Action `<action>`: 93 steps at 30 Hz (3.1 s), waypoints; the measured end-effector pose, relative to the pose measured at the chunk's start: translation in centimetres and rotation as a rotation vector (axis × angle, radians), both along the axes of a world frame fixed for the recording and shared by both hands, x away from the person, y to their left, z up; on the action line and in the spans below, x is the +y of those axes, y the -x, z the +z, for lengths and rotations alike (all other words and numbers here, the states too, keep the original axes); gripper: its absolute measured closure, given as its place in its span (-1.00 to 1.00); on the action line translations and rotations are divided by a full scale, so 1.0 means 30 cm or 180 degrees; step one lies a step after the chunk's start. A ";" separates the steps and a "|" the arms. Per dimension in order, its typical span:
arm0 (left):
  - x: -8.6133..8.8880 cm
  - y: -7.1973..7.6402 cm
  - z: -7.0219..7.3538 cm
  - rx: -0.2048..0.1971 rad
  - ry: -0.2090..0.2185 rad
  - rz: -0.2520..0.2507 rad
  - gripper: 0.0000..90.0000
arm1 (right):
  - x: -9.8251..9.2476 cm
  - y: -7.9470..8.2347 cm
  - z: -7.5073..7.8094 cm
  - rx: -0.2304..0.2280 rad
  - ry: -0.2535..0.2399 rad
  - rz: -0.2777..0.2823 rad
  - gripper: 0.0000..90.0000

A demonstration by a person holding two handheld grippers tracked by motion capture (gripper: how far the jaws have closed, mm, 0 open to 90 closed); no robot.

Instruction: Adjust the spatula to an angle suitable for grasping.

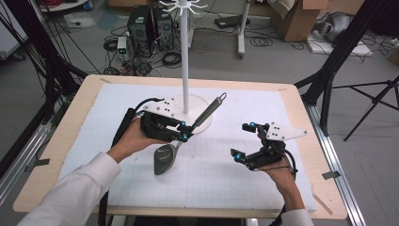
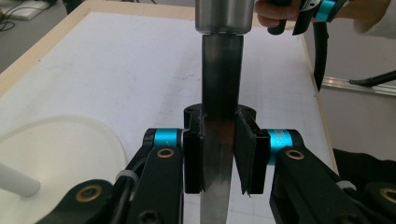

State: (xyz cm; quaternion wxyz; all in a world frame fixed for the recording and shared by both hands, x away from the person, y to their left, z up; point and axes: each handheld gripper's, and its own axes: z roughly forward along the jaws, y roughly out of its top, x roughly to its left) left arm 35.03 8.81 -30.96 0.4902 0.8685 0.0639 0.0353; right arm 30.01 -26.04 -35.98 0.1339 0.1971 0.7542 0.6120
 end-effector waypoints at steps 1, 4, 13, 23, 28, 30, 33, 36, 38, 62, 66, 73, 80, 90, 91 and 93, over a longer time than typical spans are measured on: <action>-0.002 0.002 0.004 -0.0006 0.0030 0.0007 0.65 | 0.002 0.001 0.005 0.0019 -0.0015 0.0008 -1.00; -0.001 0.005 0.013 0.0002 0.0106 0.0033 0.65 | 0.010 -0.002 0.023 -0.0014 -0.0052 0.0018 -1.00; 0.015 0.021 0.040 -0.0082 0.0293 0.0281 0.65 | 0.055 -0.017 0.107 -0.0085 -0.0202 0.0095 -1.00; 0.013 0.027 0.043 -0.0108 0.0321 0.0313 0.65 | 0.142 -0.041 0.203 -0.0208 -0.0248 0.0211 -0.92; 0.007 0.030 0.043 -0.0100 0.0368 0.0368 0.65 | 0.188 -0.052 0.238 -0.0185 -0.0259 0.0269 -0.90; 0.005 0.031 0.043 -0.0121 0.0350 0.0358 0.65 | 0.204 -0.056 0.248 -0.0184 -0.0289 0.0292 -0.86; 0.003 0.032 0.042 -0.0136 0.0311 0.0355 0.65 | 0.217 -0.060 0.258 -0.0172 -0.0313 0.0318 -0.65; 0.003 0.033 0.043 -0.0140 0.0317 0.0364 0.65 | 0.221 -0.065 0.263 -0.0160 -0.0346 0.0321 -0.63; 0.002 0.034 0.043 -0.0145 0.0328 0.0378 0.65 | 0.222 -0.068 0.265 -0.0168 -0.0370 0.0321 -0.61; -0.009 0.040 0.044 -0.0198 0.0328 0.0500 0.65 | 0.274 -0.083 0.307 -0.0118 -0.0437 0.0145 0.08; -0.009 0.039 0.044 -0.0223 0.0290 0.0521 0.65 | 0.278 -0.084 0.310 -0.0127 -0.0418 0.0132 0.16; -0.018 0.043 0.044 -0.0259 0.0280 0.0552 0.65 | 0.287 -0.086 0.313 -0.0107 -0.0397 0.0069 0.31; -0.028 0.045 0.042 -0.0307 0.0243 0.0564 0.65 | 0.287 -0.085 0.318 -0.0054 -0.0445 -0.0001 0.52; -0.032 0.043 0.038 -0.0303 0.0236 0.0568 0.65 | 0.298 -0.087 0.329 0.0112 -0.0449 0.0060 0.60; -0.031 0.043 0.038 -0.0299 0.0237 0.0567 0.65 | 0.300 -0.087 0.331 0.0129 -0.0442 0.0058 0.61; -0.031 0.043 0.037 -0.0286 0.0235 0.0567 0.65 | 0.303 -0.089 0.333 0.0126 -0.0422 0.0065 0.61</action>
